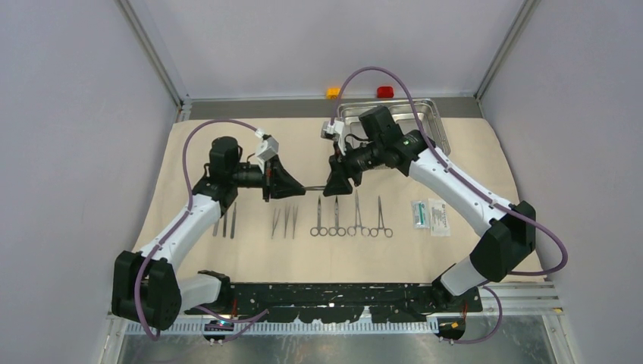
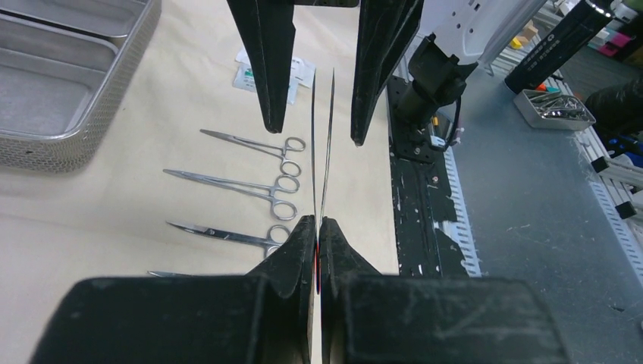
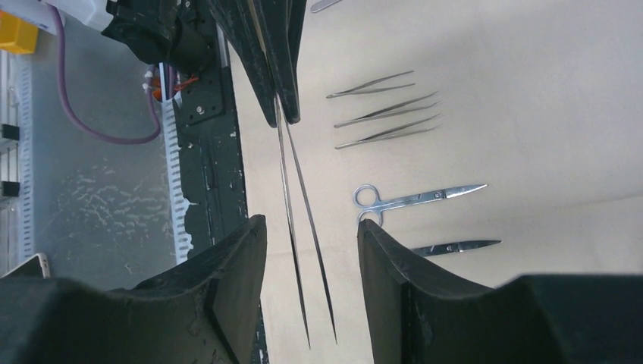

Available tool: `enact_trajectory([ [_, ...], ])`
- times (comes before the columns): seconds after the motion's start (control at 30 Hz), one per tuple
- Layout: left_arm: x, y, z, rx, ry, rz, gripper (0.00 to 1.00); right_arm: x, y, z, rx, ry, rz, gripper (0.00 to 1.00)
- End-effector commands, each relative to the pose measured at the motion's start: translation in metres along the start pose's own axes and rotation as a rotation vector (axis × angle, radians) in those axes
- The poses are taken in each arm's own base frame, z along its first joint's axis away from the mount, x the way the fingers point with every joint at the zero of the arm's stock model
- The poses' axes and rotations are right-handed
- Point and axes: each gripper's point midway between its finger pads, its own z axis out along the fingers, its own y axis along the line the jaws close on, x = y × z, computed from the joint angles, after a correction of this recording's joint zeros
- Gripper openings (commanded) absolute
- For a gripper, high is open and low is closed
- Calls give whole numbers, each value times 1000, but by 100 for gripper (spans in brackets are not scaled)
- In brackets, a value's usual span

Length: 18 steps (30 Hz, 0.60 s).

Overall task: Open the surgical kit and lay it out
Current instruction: Place the medical item in the surgical kit.

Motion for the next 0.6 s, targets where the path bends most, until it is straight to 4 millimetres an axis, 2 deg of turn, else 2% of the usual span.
enact_trajectory([
  [0.0, -14, -9, -2, 26, -34, 51, 0, -24, 10, -11, -27, -92, -39, 51],
  [0.13, -16, -8, -1, 20, -40, 55, 0, -22, 12, -10, -47, -92, -26, 43],
  [0.4, -18, -7, -2, 13, -50, 48, 0, -19, 10, -10, -42, -87, -23, 35],
  [0.57, -14, -6, -2, 7, -48, 41, 0, -21, 11, -12, -36, -92, -32, 21],
])
